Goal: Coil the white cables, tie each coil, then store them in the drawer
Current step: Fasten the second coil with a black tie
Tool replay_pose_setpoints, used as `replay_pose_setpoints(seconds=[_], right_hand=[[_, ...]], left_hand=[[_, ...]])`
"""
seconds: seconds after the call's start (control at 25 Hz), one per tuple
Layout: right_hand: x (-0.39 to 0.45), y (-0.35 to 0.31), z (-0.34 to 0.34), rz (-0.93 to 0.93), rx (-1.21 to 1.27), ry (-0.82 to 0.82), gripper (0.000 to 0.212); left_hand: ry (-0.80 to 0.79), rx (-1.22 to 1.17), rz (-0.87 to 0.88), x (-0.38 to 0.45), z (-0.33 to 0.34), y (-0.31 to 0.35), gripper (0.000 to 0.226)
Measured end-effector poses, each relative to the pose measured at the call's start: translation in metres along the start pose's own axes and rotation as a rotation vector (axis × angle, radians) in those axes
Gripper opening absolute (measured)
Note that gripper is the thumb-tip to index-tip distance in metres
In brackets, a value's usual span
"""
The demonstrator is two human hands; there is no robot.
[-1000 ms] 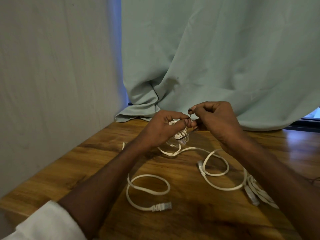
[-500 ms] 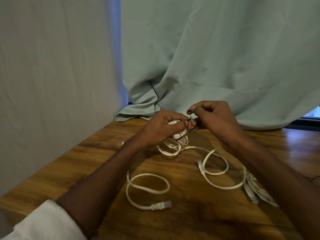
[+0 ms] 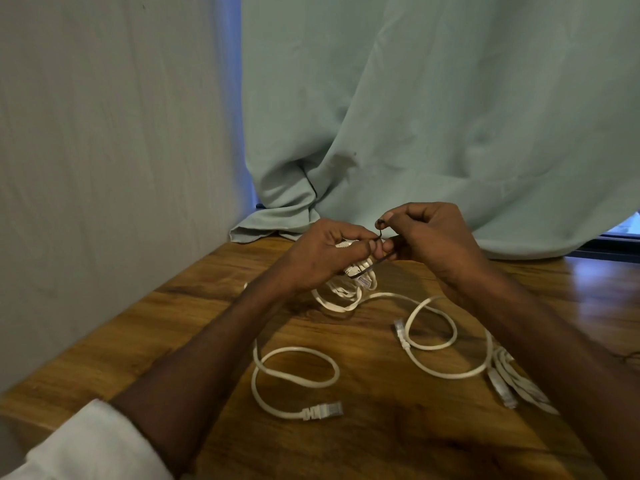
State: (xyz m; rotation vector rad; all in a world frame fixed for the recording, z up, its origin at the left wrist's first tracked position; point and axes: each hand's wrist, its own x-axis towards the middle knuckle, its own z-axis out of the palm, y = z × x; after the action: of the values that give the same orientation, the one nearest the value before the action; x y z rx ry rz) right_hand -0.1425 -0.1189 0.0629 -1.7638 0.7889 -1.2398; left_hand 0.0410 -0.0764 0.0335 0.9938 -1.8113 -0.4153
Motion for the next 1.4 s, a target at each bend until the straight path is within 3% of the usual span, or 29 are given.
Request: replay_pose_setpoints(seconds=[0.28, 0.56, 0.68, 1.0, 1.24, 1.4], right_hand=[[0.0, -0.001, -0.001, 0.003, 0.02, -0.025, 0.016], [0.004, -0.005, -0.009, 0.314, 0.22, -0.275, 0.022], [0.003, -0.006, -0.012, 0.374, 0.268, -0.316, 0.012], [-0.002, 0.0, 0.001, 0.221, 0.131, -0.072, 0.007], [-0.002, -0.002, -0.005, 0.203, 0.105, -0.054, 0.008], [-0.003, -0.001, -0.002, 0.099, 0.093, 0.028, 0.006]], left_hand=[[0.037, 0.01, -0.024, 0.001, 0.0, -0.003, 0.017], [0.054, 0.043, -0.049, 0.001, -0.002, -0.006, 0.021], [0.05, 0.045, -0.077, 0.002, -0.001, -0.007, 0.02], [0.048, -0.05, -0.112, 0.003, 0.003, -0.012, 0.024], [0.087, -0.342, -0.209, 0.003, 0.009, -0.015, 0.023], [0.071, -0.379, -0.254, 0.004, 0.011, -0.016, 0.025]])
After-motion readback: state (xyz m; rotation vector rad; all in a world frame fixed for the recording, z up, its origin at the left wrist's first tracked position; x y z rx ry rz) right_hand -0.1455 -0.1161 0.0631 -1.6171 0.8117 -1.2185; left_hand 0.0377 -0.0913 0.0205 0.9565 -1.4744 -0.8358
